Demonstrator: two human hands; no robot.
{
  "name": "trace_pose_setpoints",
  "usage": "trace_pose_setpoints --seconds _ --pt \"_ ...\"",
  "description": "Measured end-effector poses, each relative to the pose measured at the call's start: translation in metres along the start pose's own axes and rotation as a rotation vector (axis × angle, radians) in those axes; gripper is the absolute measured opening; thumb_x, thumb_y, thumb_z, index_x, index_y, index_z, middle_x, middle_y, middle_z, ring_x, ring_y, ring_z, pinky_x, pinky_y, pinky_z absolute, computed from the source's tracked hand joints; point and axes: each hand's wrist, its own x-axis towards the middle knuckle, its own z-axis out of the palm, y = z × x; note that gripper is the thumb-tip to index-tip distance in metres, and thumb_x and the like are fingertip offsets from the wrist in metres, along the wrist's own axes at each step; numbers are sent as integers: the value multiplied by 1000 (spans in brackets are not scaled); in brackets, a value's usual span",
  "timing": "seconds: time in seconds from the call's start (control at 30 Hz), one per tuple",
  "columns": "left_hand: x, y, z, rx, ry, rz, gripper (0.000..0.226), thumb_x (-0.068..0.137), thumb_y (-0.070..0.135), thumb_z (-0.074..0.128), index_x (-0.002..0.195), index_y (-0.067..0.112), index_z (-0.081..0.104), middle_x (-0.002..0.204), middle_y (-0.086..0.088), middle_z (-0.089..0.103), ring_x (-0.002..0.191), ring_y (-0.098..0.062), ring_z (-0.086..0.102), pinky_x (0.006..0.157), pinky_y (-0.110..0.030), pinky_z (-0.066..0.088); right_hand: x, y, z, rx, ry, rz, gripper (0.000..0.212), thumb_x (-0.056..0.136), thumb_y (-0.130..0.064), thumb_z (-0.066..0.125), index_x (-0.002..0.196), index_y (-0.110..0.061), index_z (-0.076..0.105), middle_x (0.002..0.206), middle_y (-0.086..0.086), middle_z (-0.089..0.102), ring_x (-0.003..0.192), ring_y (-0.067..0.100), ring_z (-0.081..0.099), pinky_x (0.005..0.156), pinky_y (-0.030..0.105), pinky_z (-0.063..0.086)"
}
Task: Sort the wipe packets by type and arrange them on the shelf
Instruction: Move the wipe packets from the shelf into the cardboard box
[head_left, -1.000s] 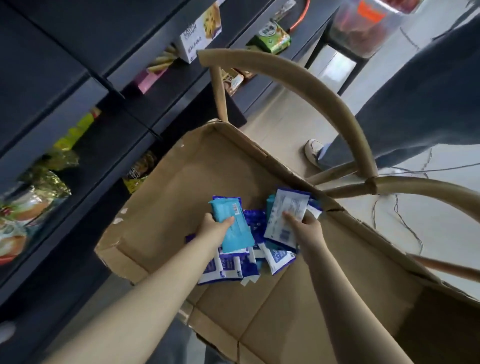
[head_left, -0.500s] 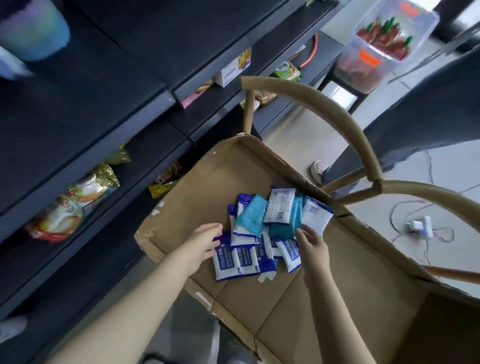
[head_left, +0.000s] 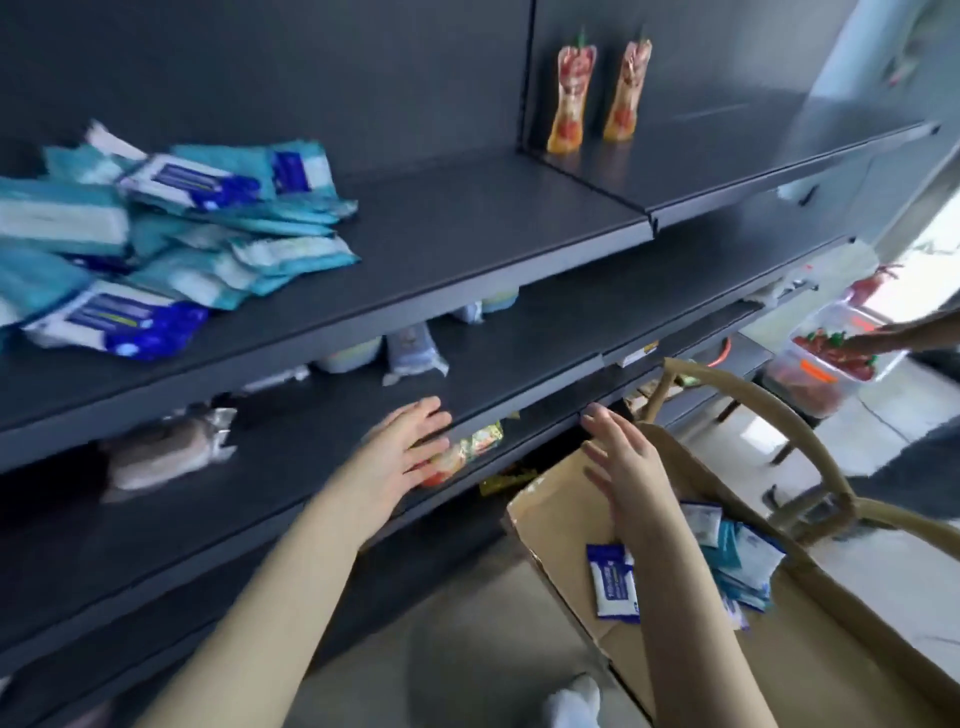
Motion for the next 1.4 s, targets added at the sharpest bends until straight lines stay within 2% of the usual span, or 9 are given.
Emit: trace_pose_setpoints --seconds 0.3,0.57,0.73,0.83,0.93,1.03,1.13,1.33,1.4 --pt "-111 131 -120 106 145 411 34 98 45 51 129 33 56 121 14 68 111 -10 65 93 -33 51 -44 -135 152 -40 -284 -256 31 99 -42 53 123 -25 63 121 -10 67 115 15 61 100 36 48" --pt "-110 163 -216 142 443 457 40 96 48 53 132 32 54 131 11 61 120 -12 57 107 -40 44 -16 -160 266 -170 -472 -383 30 97 -45 56 122 -31 65 122 -14 66 116 3 58 93 25 45" --pt "-68 170 -270 100 702 473 22 96 41 58 117 40 60 135 17 53 125 -4 48 108 -32 37 59 -177 308 -240 -432 -478 16 102 -30 53 114 -26 63 106 -15 67 84 -18 61 70 4 45" --pt "-28 172 -292 46 904 419 38 93 42 62 130 35 55 141 13 46 128 -8 44 103 -28 33 108 -169 336 -386 -435 -434 33 90 -53 57 118 -35 64 122 -5 66 111 9 62 95 29 51" --pt "15 164 -302 310 1244 342 54 91 48 61 136 19 52 141 -6 51 130 -26 46 107 -43 38 156 -151 359 -624 -357 -456 47 80 -67 52 120 -45 62 136 -9 59 136 21 44 114 49 34" --pt "36 164 -304 511 1428 289 63 87 54 62 134 14 53 135 -12 56 123 -35 51 101 -49 39 179 -146 371 -721 -274 -499 28 94 -50 54 119 -40 65 134 -10 60 133 20 46 113 44 26" --pt "46 167 -307 490 1516 272 70 80 57 70 131 11 54 133 -11 58 120 -36 53 99 -49 40 192 -142 379 -750 -321 -556 30 88 -60 53 111 -45 67 132 -17 60 132 19 46 112 44 28" --pt "57 165 -312 515 1545 296 68 74 50 78 129 18 55 127 -6 61 116 -29 57 96 -47 45 189 -139 384 -715 -385 -584 7 90 -51 62 94 -48 66 137 -14 55 137 21 36 109 28 21" --pt "55 164 -312 446 1514 365 64 76 42 80 130 21 54 128 1 61 117 -20 57 97 -46 47 185 -138 385 -685 -409 -654 5 91 -45 63 91 -43 68 129 -14 56 135 9 36 103 21 14"
